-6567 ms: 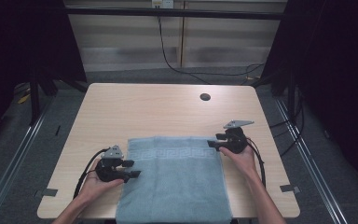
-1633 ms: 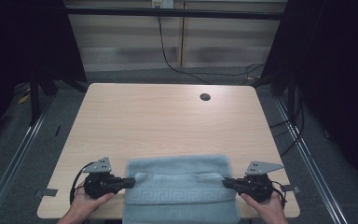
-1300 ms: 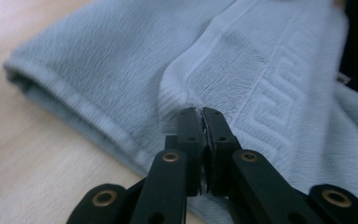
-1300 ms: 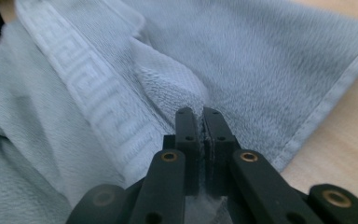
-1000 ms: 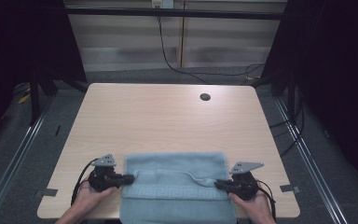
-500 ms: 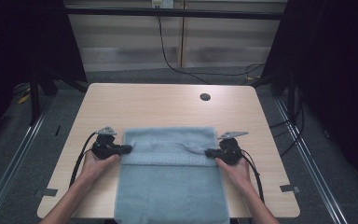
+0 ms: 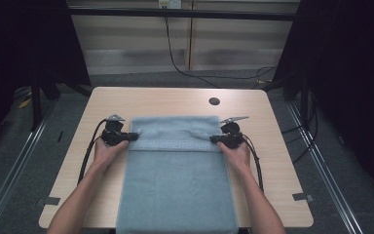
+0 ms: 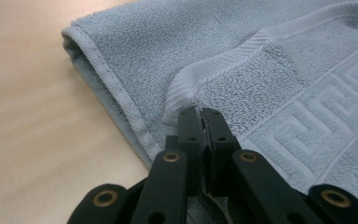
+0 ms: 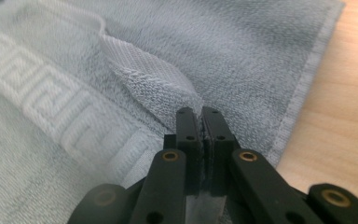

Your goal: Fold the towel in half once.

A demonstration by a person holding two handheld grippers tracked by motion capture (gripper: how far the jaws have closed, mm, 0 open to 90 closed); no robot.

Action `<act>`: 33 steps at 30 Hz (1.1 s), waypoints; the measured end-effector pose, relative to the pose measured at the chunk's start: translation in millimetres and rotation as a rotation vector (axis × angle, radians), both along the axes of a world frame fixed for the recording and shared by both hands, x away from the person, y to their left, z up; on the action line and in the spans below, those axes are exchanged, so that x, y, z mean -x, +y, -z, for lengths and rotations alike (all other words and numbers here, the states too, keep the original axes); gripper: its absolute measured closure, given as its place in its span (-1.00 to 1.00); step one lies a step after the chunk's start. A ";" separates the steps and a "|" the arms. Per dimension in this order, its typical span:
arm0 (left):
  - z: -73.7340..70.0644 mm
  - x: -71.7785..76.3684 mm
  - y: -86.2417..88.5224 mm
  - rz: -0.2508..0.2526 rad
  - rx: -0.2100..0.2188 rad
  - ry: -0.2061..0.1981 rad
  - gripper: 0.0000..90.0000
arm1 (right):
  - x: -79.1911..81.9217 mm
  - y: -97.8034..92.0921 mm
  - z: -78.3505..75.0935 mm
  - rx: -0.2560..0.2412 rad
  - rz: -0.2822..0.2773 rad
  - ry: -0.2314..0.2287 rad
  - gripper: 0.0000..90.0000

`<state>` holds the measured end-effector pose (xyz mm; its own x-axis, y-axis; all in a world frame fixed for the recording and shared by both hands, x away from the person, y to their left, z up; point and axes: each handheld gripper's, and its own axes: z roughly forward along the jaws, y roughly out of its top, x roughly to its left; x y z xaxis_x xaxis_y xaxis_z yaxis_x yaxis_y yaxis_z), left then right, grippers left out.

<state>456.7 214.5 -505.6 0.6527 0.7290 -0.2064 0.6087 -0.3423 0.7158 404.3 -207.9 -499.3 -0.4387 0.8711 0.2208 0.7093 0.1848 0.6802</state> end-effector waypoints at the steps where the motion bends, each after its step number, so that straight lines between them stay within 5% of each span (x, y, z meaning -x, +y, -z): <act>1: -0.1 -3.2 -2.0 -0.004 -0.009 -0.007 0.94 | -2.0 -0.4 0.4 -0.001 0.012 -0.004 0.94; 6: -0.7 -10.9 -3.8 -0.050 0.037 0.042 0.94 | -9.0 -2.8 -0.8 -0.012 0.043 -0.007 0.94; 10: -11.0 1.3 -0.3 -0.032 0.060 0.009 0.94 | -2.6 -10.2 -8.8 -0.090 0.026 -0.050 0.94; 14: -39.7 16.3 5.0 -0.001 0.147 -0.063 0.94 | 7.6 -13.9 -32.5 -0.141 -0.011 -0.130 0.94; 24: -131.7 57.8 25.8 0.047 0.230 -0.249 0.94 | 27.3 -17.0 -116.3 -0.231 -0.069 -0.336 0.93; 27: -150.8 73.9 30.3 0.072 0.248 -0.306 0.94 | 38.0 -19.7 -134.6 -0.270 -0.088 -0.386 0.93; 33: -171.7 107.5 31.6 0.141 0.273 -0.355 0.94 | 66.8 -23.7 -161.2 -0.265 -0.131 -0.433 0.93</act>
